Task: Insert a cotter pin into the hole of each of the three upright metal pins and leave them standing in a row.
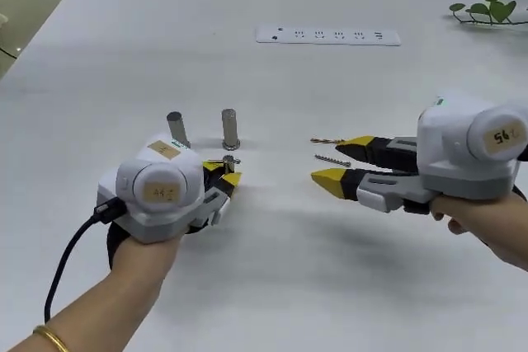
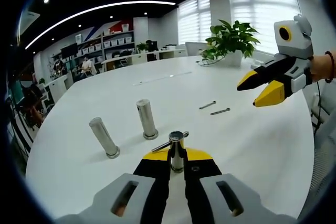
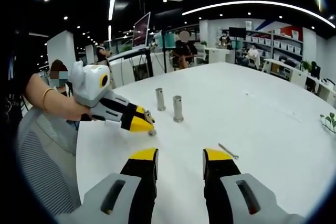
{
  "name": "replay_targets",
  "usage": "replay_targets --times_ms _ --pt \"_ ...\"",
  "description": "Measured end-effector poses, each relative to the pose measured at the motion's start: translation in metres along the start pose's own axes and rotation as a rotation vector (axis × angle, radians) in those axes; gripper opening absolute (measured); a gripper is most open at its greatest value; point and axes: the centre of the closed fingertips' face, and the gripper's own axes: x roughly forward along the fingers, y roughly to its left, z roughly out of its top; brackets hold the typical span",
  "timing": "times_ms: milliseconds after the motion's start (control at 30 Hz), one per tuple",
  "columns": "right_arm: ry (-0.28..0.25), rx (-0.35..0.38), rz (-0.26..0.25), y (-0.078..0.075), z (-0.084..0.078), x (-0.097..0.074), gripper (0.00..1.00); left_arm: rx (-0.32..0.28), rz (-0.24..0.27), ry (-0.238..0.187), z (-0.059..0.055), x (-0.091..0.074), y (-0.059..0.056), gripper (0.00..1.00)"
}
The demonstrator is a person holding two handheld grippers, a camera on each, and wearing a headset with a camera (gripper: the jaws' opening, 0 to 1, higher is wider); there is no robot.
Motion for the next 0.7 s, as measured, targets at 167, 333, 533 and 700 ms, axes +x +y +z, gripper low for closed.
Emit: replay_targets --times_ms 167,333,533,700 --pt "0.0 0.006 -0.005 -0.0019 0.0004 -0.001 0.27 0.001 -0.003 0.001 0.0006 -0.0003 -0.0003 0.06" --pt "-0.006 0.014 -0.014 -0.0046 0.0017 -0.0025 0.28 -0.013 0.0 0.004 -0.0005 -0.0002 0.0005 0.06" --pt "-0.003 0.021 -0.025 -0.0057 -0.0007 -0.006 0.3 -0.02 -0.002 0.018 -0.004 0.0008 -0.0014 0.1" --pt "0.001 0.031 -0.037 -0.0055 -0.0046 -0.0091 0.34 -0.028 0.003 0.025 -0.0054 0.0004 -0.0008 0.14"
